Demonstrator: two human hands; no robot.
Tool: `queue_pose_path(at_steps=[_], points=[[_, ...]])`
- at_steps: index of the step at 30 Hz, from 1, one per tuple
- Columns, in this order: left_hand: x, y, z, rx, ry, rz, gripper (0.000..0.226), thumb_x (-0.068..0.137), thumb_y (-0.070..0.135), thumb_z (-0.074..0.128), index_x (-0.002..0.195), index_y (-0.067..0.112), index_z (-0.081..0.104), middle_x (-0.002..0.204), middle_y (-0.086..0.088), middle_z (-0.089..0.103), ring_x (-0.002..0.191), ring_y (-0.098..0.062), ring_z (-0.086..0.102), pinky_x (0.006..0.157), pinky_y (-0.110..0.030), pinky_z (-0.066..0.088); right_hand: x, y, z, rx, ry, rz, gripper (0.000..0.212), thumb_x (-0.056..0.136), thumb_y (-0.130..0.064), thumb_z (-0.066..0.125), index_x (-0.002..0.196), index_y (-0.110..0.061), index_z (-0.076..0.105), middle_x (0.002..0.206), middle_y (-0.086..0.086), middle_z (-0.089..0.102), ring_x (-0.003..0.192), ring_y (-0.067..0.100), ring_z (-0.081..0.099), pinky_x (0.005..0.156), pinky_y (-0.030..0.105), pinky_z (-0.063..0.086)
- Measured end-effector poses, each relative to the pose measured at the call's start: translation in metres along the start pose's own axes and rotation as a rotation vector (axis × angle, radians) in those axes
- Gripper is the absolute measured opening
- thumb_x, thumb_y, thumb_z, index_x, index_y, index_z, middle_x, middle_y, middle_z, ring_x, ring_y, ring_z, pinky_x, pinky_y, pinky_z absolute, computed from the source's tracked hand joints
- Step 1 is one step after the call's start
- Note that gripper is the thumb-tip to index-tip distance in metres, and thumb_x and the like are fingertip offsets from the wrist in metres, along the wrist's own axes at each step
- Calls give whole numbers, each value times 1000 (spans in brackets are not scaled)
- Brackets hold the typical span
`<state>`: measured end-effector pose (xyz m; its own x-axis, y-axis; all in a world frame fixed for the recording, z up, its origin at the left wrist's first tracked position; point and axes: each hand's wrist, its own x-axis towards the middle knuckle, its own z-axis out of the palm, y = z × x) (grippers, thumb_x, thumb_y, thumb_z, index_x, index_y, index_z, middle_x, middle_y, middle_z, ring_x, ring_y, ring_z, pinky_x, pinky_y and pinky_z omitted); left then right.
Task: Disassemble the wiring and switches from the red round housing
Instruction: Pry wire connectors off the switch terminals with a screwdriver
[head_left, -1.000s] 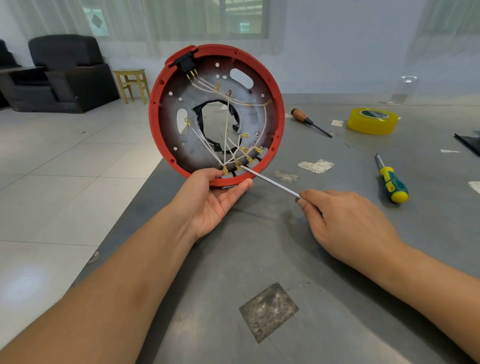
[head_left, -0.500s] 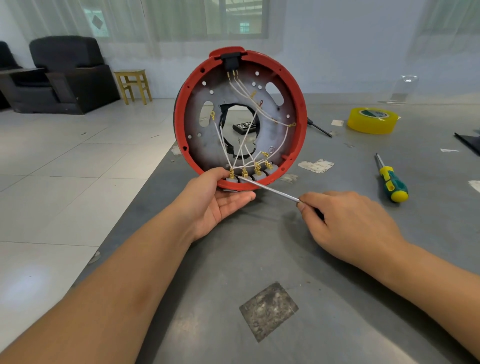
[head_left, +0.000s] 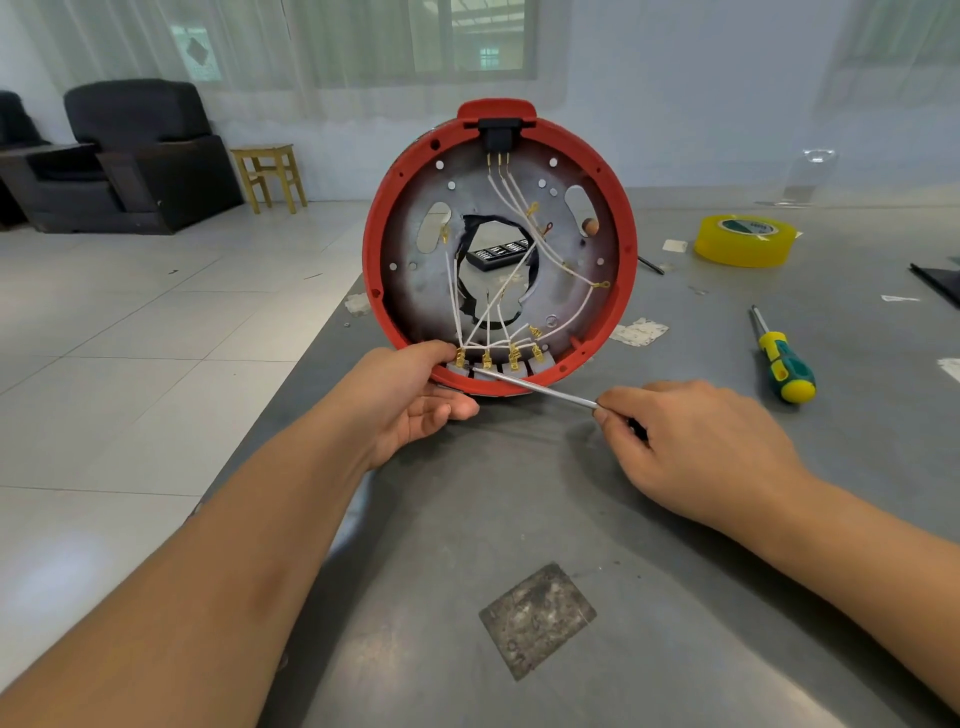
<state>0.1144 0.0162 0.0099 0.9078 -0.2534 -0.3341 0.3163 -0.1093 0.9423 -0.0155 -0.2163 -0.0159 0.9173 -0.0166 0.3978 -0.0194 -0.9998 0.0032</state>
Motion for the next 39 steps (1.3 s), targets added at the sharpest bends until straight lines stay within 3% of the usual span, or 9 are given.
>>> queue_pose_path(at_steps=[8, 20, 24, 39], points=[[0, 3, -8, 29, -67, -48, 28, 105, 21, 55, 106, -5, 66, 88, -29, 77, 51, -18, 70, 41, -20, 51, 0, 2, 1, -8, 15, -24, 40, 97, -58, 22, 108, -45, 58, 75, -12, 59, 64, 15, 56, 43, 23, 27], [3, -3, 2, -48, -48, -14, 21, 107, 17, 55, 102, -2, 63, 70, -22, 73, 43, -15, 64, 36, -17, 44, 2, 3, -2, -27, 8, -11, 40, 97, -57, 21, 102, -42, 58, 74, -11, 58, 59, 14, 48, 43, 24, 24], [2, -5, 5, -73, -62, -9, 25, 108, 18, 54, 99, -2, 65, 69, -21, 73, 43, -14, 63, 37, -17, 44, 3, 3, -2, -31, -10, -9, 39, 100, -56, 25, 106, -42, 60, 75, -11, 59, 62, 14, 54, 44, 24, 27], [-2, -5, 10, -138, -50, -16, 31, 109, 17, 50, 117, -8, 65, 70, -19, 74, 47, -14, 67, 39, -17, 48, 3, 4, -6, -20, 55, -8, 39, 99, -55, 29, 105, -42, 64, 73, -12, 59, 61, 14, 55, 44, 22, 28]])
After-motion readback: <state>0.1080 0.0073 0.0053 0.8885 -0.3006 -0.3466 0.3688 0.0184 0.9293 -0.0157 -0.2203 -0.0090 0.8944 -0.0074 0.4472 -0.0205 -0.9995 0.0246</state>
